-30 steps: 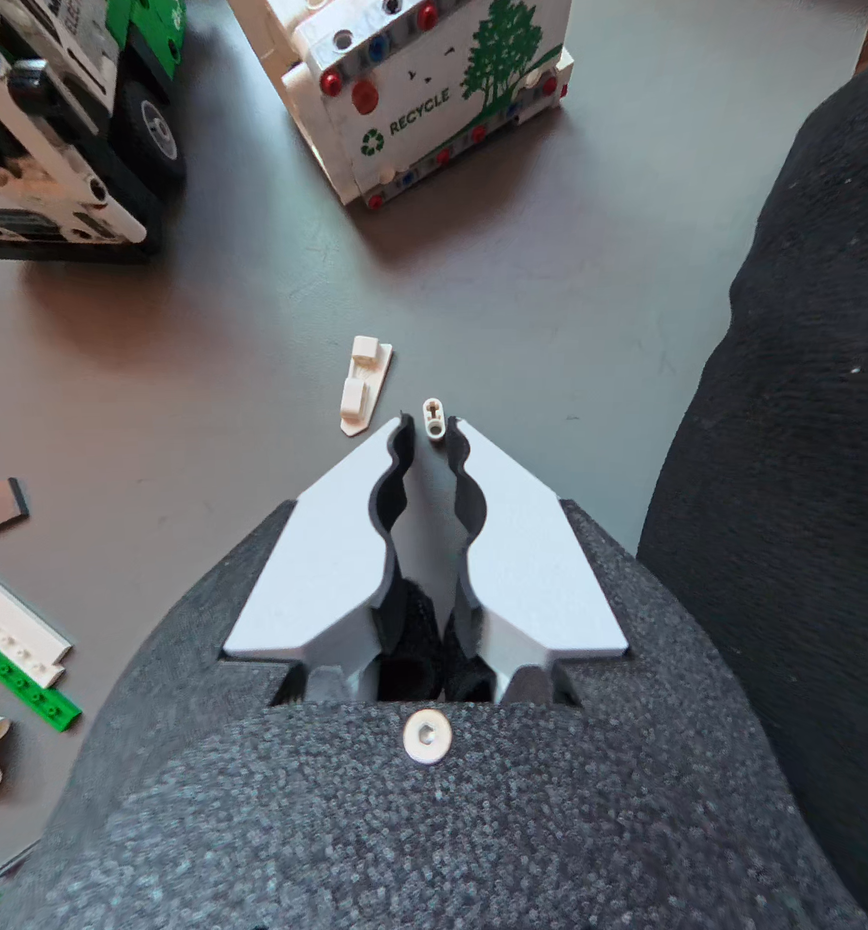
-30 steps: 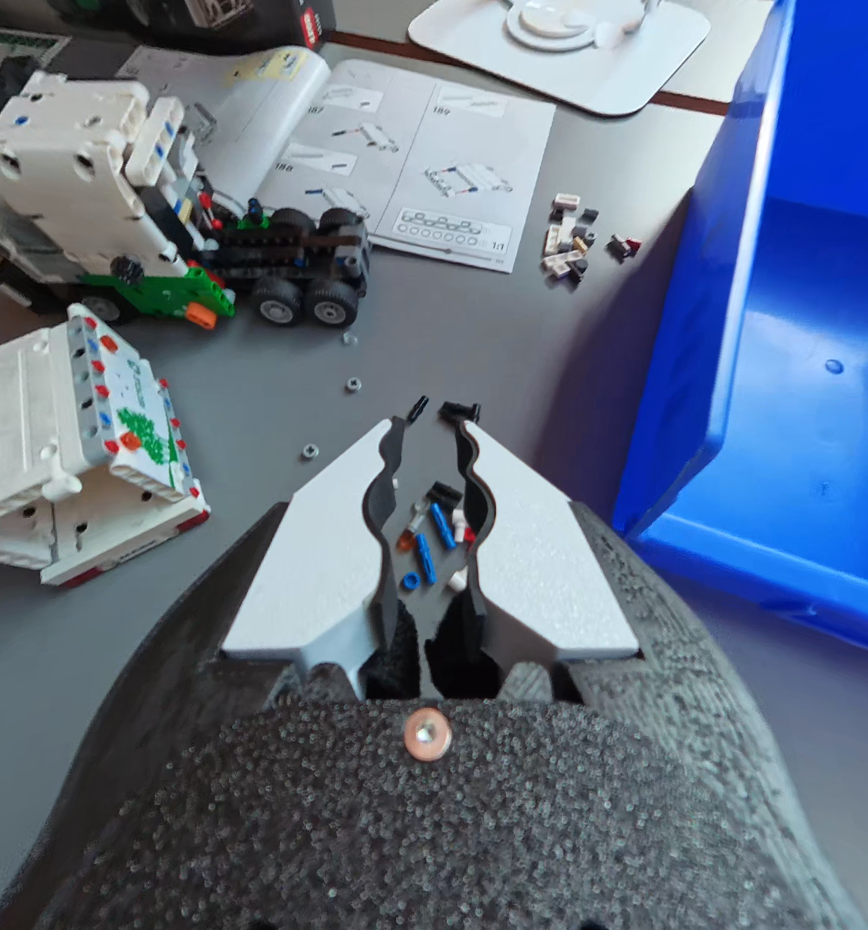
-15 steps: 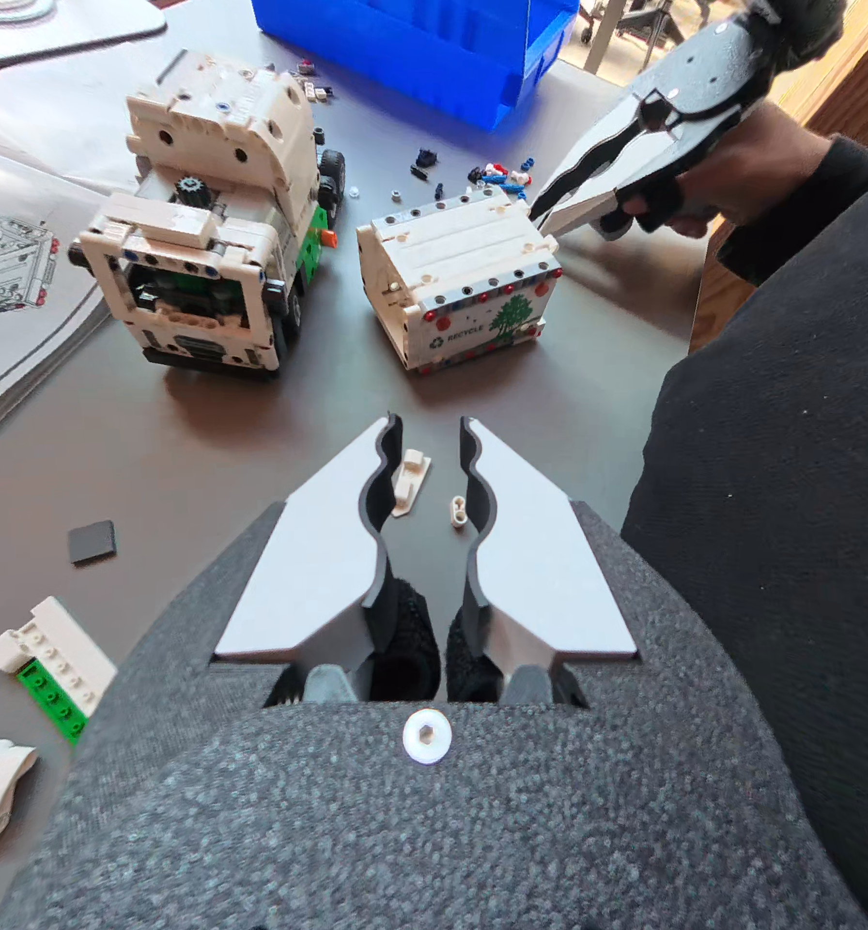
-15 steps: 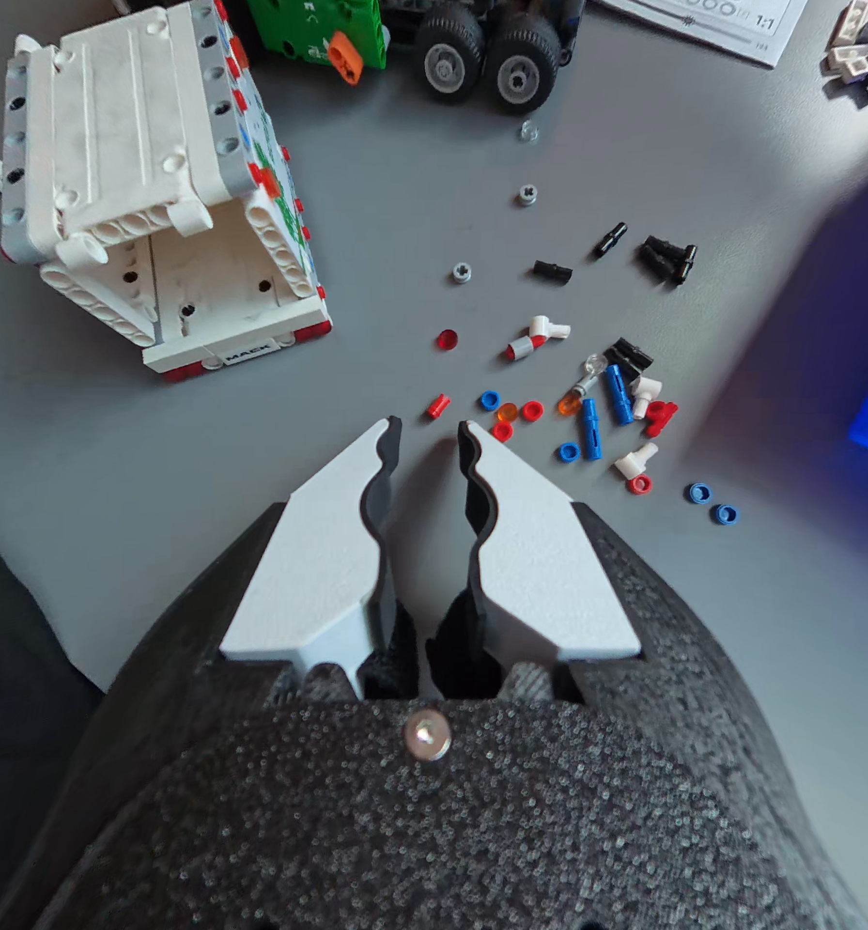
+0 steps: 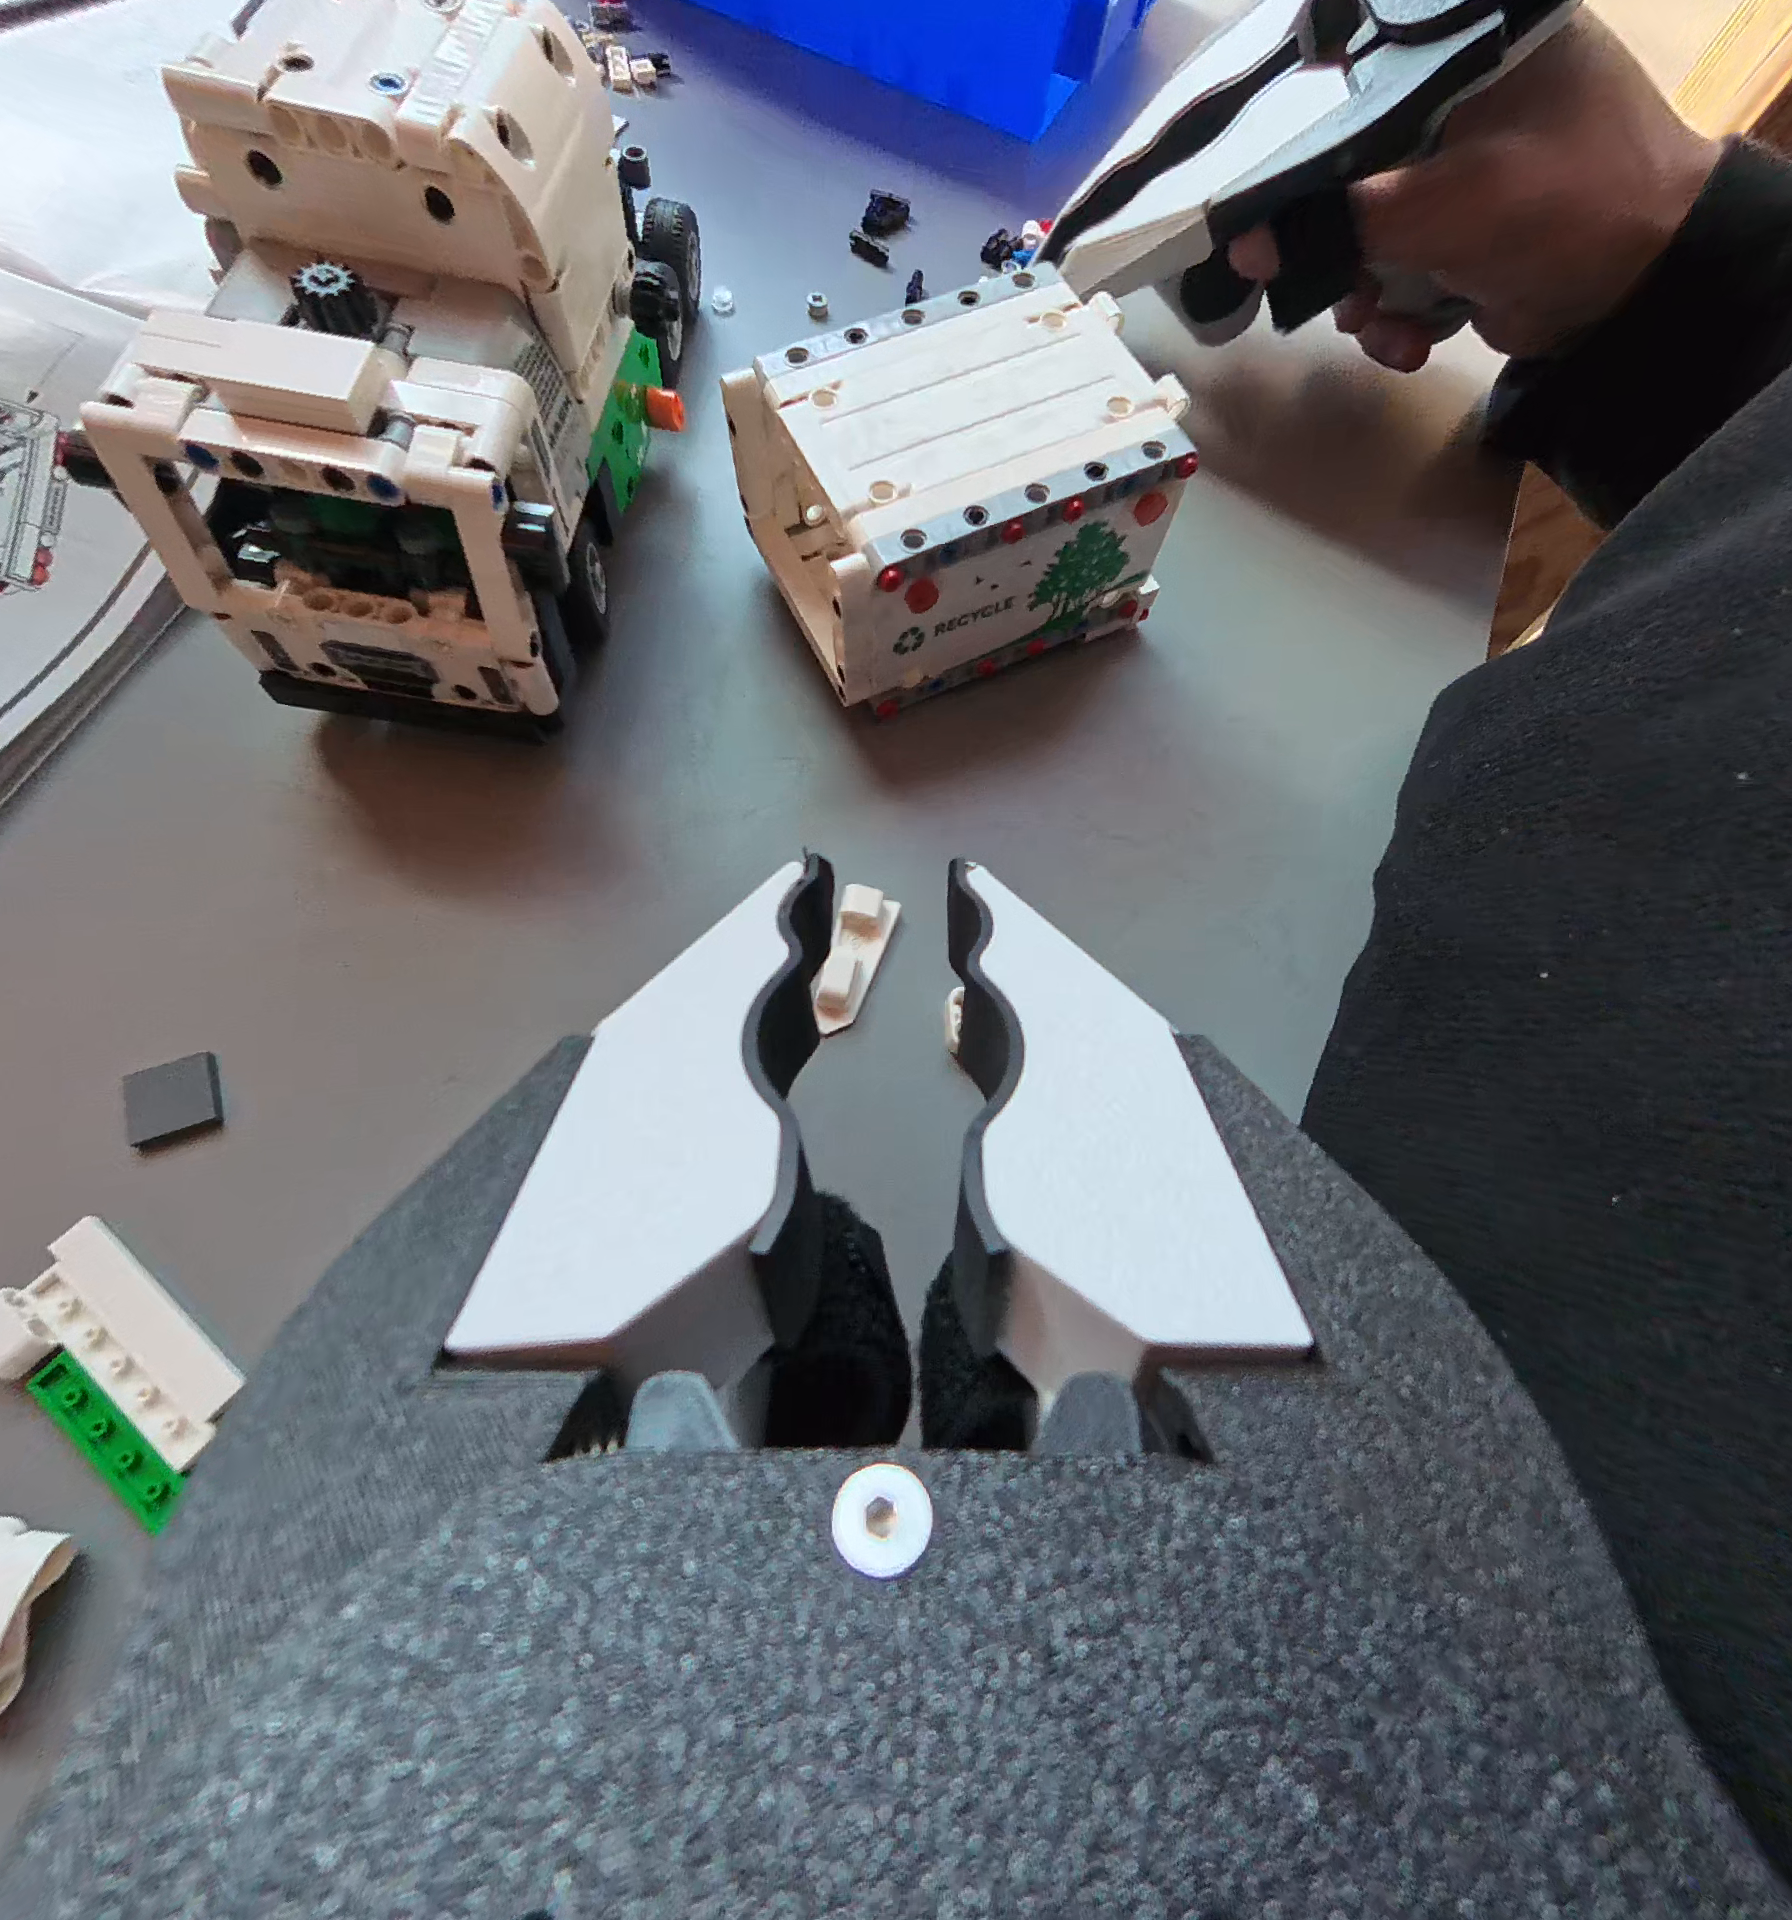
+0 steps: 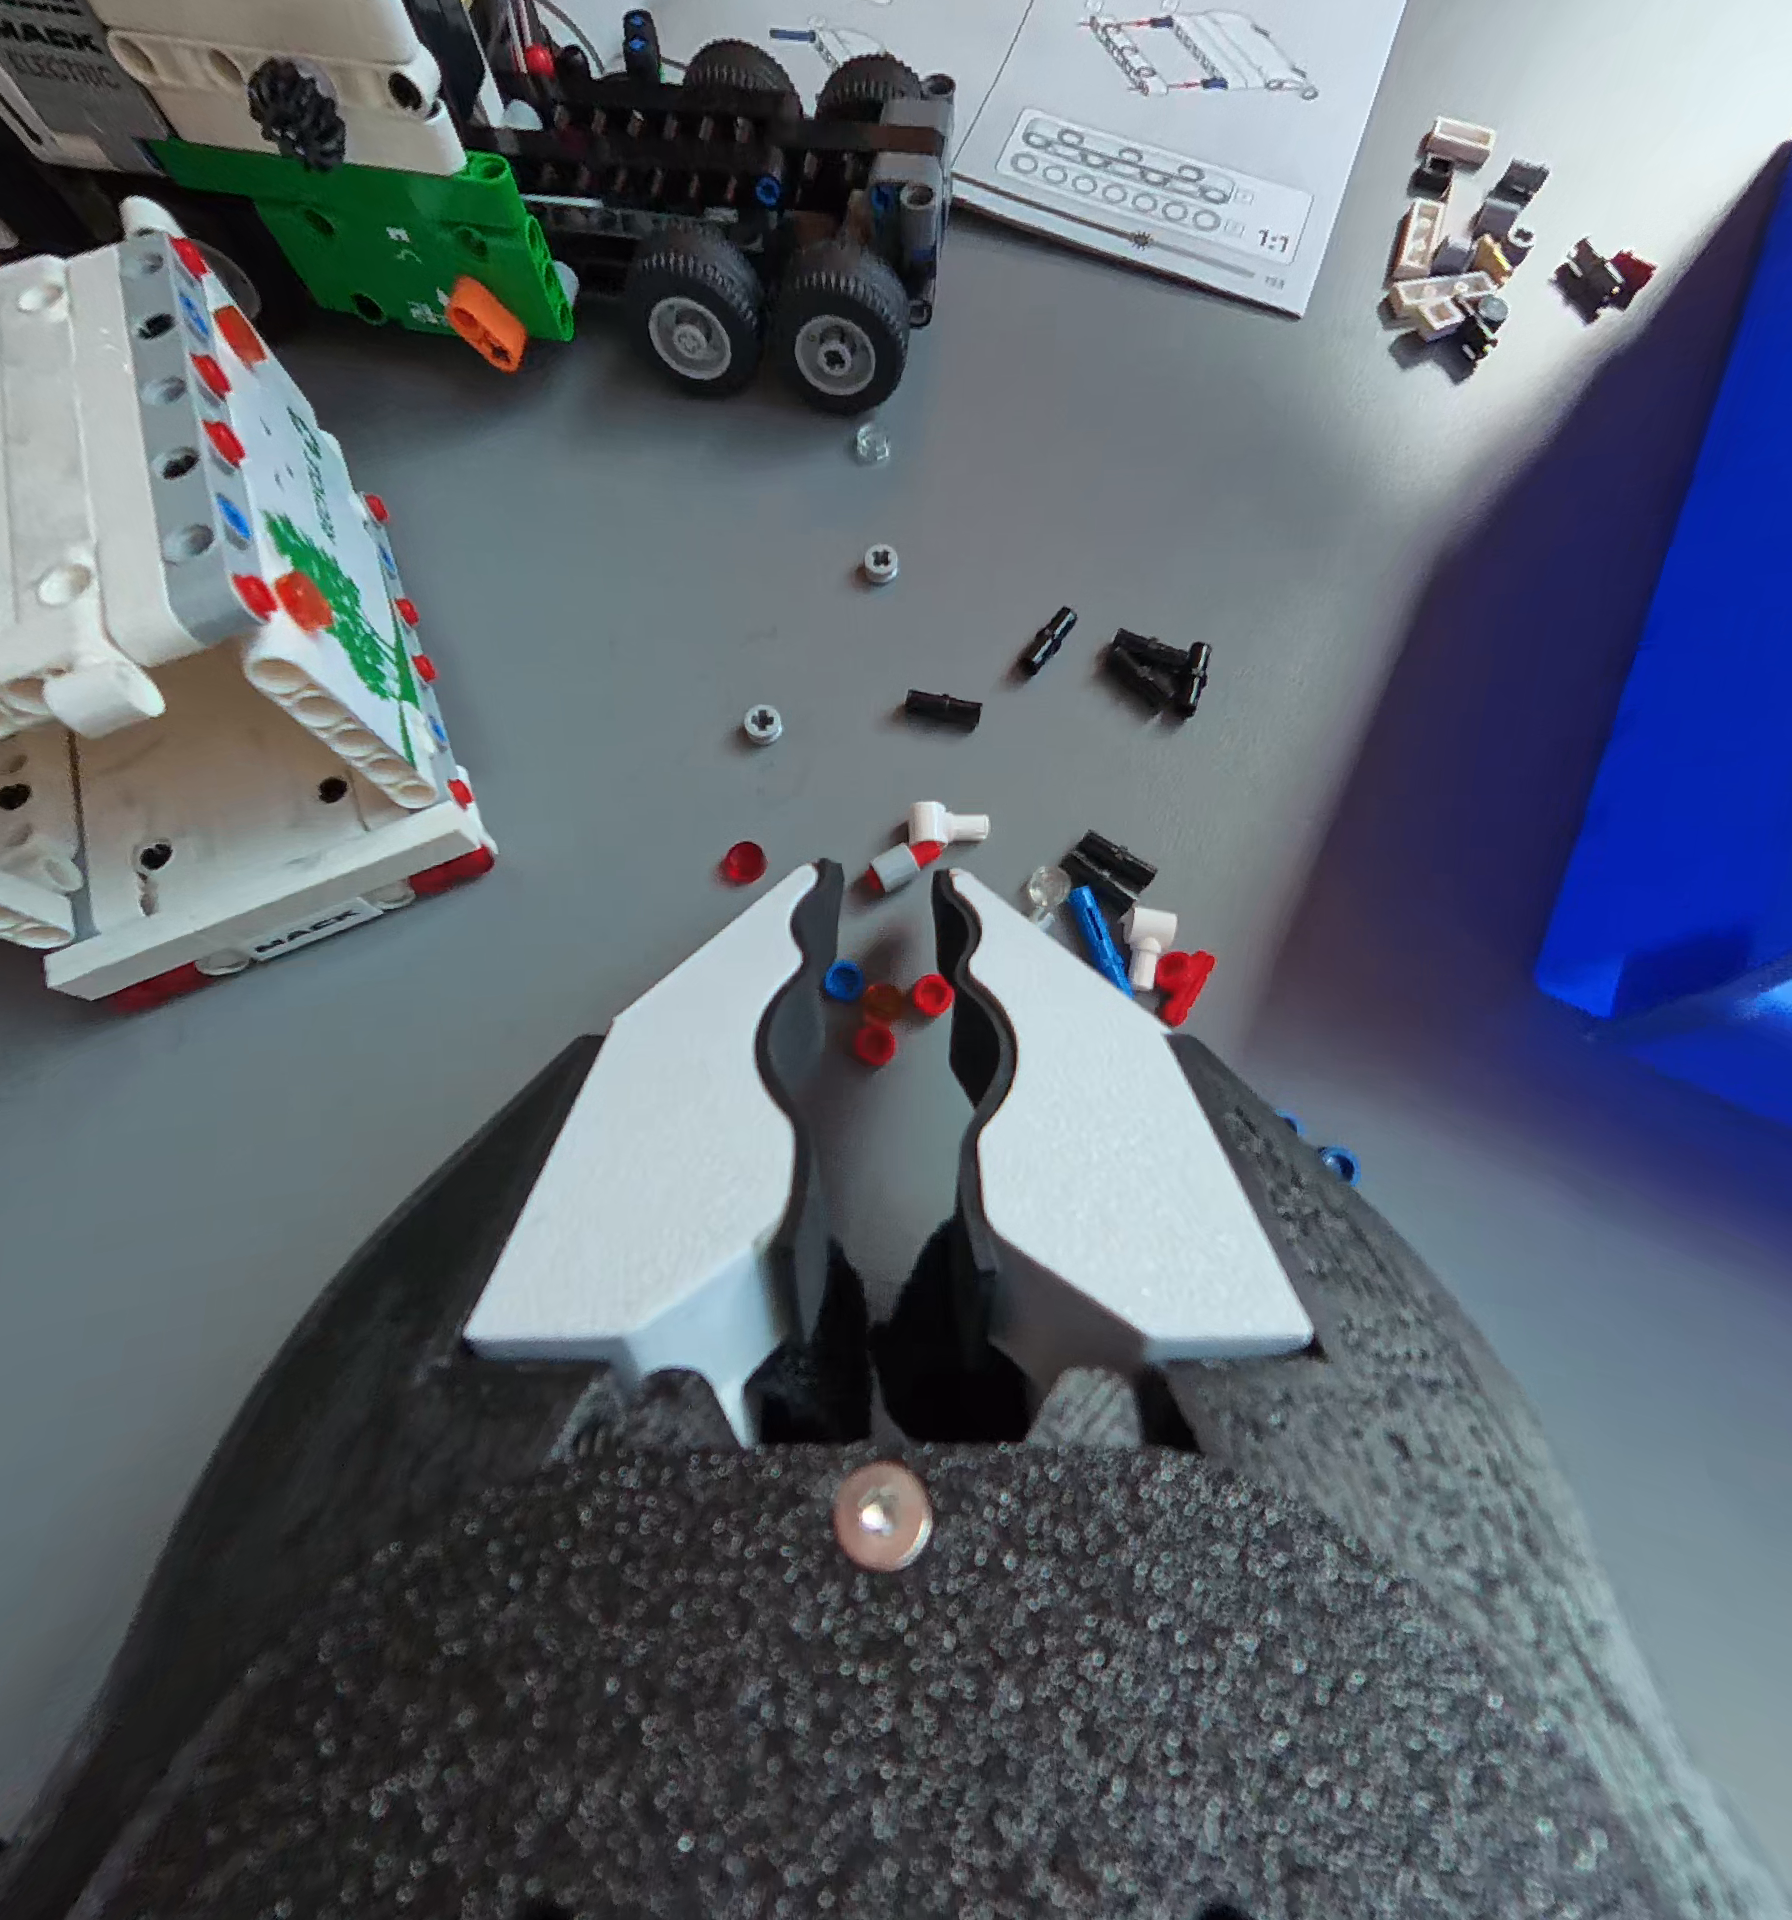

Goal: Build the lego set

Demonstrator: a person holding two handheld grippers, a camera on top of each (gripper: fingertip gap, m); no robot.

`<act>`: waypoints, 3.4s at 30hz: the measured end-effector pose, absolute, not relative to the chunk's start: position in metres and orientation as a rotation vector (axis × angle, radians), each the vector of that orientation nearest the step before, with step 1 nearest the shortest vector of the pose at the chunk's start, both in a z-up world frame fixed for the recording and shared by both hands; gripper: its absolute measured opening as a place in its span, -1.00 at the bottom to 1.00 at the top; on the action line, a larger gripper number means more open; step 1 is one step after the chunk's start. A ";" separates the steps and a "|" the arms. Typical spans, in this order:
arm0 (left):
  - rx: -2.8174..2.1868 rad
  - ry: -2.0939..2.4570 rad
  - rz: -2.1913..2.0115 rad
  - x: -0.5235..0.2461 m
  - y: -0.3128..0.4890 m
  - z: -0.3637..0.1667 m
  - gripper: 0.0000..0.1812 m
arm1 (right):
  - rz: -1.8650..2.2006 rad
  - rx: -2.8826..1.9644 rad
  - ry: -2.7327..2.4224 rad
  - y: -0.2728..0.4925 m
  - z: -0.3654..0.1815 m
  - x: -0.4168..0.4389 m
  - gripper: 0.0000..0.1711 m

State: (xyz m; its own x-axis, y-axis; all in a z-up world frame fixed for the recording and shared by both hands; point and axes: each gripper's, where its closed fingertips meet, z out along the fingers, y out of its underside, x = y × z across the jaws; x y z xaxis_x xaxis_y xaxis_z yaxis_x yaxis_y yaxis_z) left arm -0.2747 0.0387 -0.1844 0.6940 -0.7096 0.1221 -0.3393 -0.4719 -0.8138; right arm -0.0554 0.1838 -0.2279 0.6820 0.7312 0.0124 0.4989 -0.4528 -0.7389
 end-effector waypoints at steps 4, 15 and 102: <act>-2.095 0.796 -0.566 -0.277 0.039 -0.185 -0.78 | 0.409 -2.165 -0.936 0.188 -0.234 -0.060 -0.81; -1.982 0.568 -0.844 -0.237 0.091 -0.119 -0.85 | 0.419 -1.760 -1.078 0.173 -0.165 -0.090 -0.93; -1.815 0.368 -1.401 -0.146 0.116 -0.082 -0.99 | 1.928 -1.418 -0.294 0.139 -0.052 -0.167 -0.94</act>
